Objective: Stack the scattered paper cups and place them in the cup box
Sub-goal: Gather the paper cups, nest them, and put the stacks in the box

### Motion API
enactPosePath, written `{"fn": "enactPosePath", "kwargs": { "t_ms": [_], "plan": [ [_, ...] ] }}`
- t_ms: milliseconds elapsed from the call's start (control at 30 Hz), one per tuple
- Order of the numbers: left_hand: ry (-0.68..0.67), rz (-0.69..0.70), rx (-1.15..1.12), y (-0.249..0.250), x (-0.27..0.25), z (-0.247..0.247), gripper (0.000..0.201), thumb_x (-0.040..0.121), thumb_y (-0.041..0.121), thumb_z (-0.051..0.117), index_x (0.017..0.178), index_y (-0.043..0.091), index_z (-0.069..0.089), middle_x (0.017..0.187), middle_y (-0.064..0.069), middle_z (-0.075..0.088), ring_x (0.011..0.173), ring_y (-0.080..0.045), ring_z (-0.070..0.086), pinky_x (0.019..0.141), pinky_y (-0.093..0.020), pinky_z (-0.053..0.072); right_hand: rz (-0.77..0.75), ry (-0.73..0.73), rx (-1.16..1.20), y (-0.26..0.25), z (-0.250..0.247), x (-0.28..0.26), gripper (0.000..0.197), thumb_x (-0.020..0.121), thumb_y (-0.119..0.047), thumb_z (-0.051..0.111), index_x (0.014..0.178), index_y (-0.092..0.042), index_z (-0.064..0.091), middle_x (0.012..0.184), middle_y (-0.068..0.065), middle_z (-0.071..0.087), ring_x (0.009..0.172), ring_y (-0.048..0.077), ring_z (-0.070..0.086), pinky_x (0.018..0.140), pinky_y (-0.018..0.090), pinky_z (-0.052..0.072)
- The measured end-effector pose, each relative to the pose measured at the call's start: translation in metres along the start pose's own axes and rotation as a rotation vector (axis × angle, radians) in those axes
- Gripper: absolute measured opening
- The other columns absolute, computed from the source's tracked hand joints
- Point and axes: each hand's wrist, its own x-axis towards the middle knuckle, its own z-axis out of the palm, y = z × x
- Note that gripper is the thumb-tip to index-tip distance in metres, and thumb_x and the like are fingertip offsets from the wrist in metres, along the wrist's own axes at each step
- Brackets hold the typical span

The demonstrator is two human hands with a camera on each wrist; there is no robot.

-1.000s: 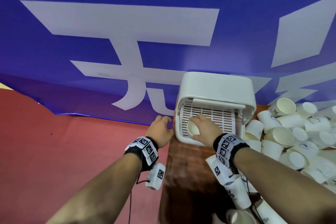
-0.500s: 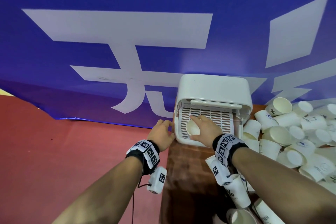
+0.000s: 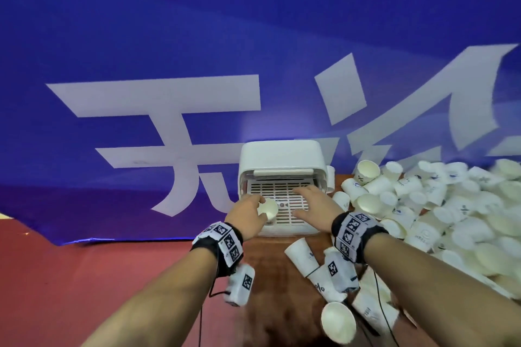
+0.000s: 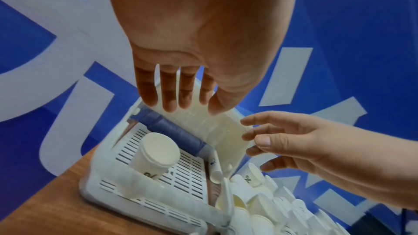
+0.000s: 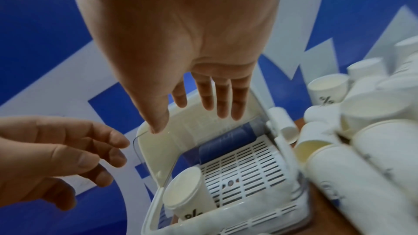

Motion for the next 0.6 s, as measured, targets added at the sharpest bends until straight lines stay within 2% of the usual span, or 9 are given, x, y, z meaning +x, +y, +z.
{"fn": "enactPosePath", "kwargs": {
  "t_ms": [267,433,600],
  "plan": [
    [-0.018,0.079,0.008,0.065,-0.029,0.045,0.042,0.088,0.024,0.059,0.129,0.017,0.055,0.126,-0.007,0.055,0.112,-0.023,0.055,0.096,-0.031,0.045,0.051,0.075,0.08,0.049,-0.027,-0.081,0.063,0.091,-0.035,0.065,0.147,-0.023,0.04,0.146,0.007,0.043,0.13,0.022,0.046,0.108,0.032,0.036],
    [-0.091,0.067,0.039,0.096,-0.056,0.087,0.042,0.089,0.024,0.058,0.13,0.015,0.054,0.124,-0.008,0.054,0.11,-0.024,0.055,0.091,-0.029,0.043,0.108,0.044,0.093,0.084,-0.029,-0.135,0.062,0.093,-0.034,0.063,0.147,-0.022,0.038,0.146,0.01,0.041,0.131,0.026,0.045,0.108,0.034,0.037],
    [-0.115,0.062,0.064,0.121,-0.088,0.124,0.029,0.086,0.024,0.059,0.112,0.011,0.058,0.11,-0.007,0.056,0.103,-0.025,0.054,0.084,-0.032,0.044,0.141,0.03,0.124,0.122,-0.023,-0.183,0.061,0.092,-0.033,0.063,0.146,-0.019,0.039,0.142,0.012,0.044,0.128,0.027,0.046,0.103,0.033,0.037]
  ]
}}
